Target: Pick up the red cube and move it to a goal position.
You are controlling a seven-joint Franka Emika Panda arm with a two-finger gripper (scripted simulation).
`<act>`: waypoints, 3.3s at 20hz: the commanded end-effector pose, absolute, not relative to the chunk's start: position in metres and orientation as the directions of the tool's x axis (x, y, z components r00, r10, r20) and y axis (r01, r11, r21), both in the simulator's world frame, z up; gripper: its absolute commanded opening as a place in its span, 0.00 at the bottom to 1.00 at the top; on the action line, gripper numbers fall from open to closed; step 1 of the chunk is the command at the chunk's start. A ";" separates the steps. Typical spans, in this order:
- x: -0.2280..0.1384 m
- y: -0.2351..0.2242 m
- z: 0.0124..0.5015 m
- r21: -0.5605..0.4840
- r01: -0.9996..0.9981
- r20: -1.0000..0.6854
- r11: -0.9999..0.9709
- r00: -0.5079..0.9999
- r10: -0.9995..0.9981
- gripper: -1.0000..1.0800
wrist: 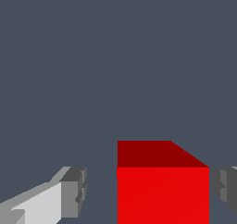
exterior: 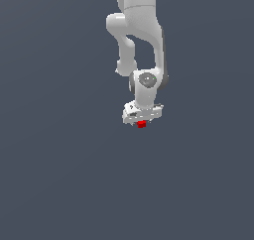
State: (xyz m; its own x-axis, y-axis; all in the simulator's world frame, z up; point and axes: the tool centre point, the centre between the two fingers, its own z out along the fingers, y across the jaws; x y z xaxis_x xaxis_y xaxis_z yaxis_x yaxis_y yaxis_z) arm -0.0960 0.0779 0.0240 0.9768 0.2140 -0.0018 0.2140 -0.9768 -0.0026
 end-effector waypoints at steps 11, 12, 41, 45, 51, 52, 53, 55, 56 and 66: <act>-0.097 0.078 0.020 0.000 0.218 0.000 -0.976 0.976 0.218 0.00; -0.097 0.078 0.020 0.000 0.218 0.000 -0.976 0.976 0.218 0.00; -0.092 0.048 0.143 -0.001 0.218 0.000 -0.976 0.976 0.218 0.00; -0.090 0.038 0.186 -0.002 0.218 0.000 -0.976 0.976 0.218 0.00; -0.086 0.023 0.248 -0.002 0.218 0.000 -0.976 0.976 0.218 0.00; -0.086 0.020 0.258 -0.002 0.218 0.000 -0.976 0.976 0.218 0.00; -0.085 0.018 0.268 -0.002 0.218 0.000 -0.976 0.976 0.218 0.00; -0.084 0.013 0.289 -0.002 0.218 0.000 -0.976 0.976 0.218 0.00; -0.083 0.011 0.298 -0.002 0.218 0.000 -0.976 0.976 0.218 0.00; -0.076 -0.006 0.366 -0.001 0.217 0.000 -0.976 0.976 0.217 0.00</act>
